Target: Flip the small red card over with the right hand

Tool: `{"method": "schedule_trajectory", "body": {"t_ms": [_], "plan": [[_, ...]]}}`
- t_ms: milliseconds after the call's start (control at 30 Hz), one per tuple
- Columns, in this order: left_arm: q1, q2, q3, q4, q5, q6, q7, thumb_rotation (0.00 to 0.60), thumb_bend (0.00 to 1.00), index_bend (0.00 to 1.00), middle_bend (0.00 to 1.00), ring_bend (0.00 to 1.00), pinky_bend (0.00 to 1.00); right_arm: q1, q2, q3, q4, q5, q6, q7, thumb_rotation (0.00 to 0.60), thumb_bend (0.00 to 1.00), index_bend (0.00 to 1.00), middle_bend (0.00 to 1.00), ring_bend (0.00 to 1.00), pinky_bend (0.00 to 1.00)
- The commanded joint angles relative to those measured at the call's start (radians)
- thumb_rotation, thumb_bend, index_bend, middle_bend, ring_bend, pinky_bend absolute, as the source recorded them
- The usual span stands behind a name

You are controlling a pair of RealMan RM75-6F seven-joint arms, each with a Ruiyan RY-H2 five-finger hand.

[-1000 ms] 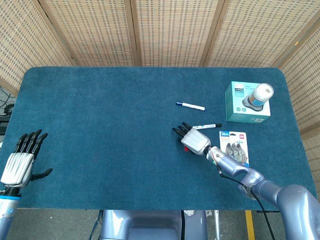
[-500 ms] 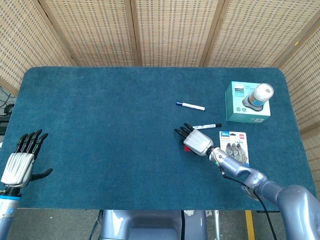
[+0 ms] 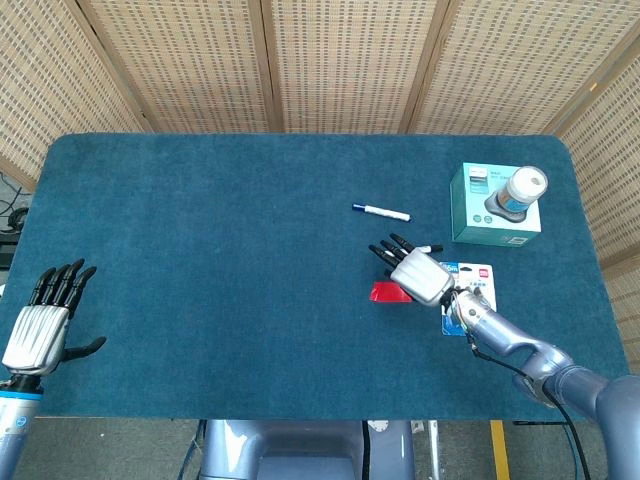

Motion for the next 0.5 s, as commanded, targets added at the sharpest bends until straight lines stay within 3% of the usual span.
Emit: {"method": "schedule_trajectory", "body": {"t_ms": [33,300,500], "plan": [[0.000,-0.001,0.000,0.000,0.003,0.003,-0.001,0.600,0.02,0.00,0.00,0.00,0.00,0.001,-0.019,0.020,0.008,0.009,0.016,-0.001,0.600,0.48,0.19,0.00,0.00,0.00],[0.001,0.000,0.000,0.002,0.004,0.005,-0.005,0.600,0.02,0.00,0.00,0.00,0.00,0.042,-0.107,0.003,0.115,-0.025,-0.009,0.036,0.600,0.45,0.21,0.00,0.00,0.00],[0.000,0.002,-0.001,0.001,0.001,0.002,-0.010,0.600,0.02,0.00,0.00,0.00,0.00,0.055,-0.151,-0.027,0.182,-0.074,0.029,0.042,0.600,0.41,0.37,0.00,0.00,0.00]]}}
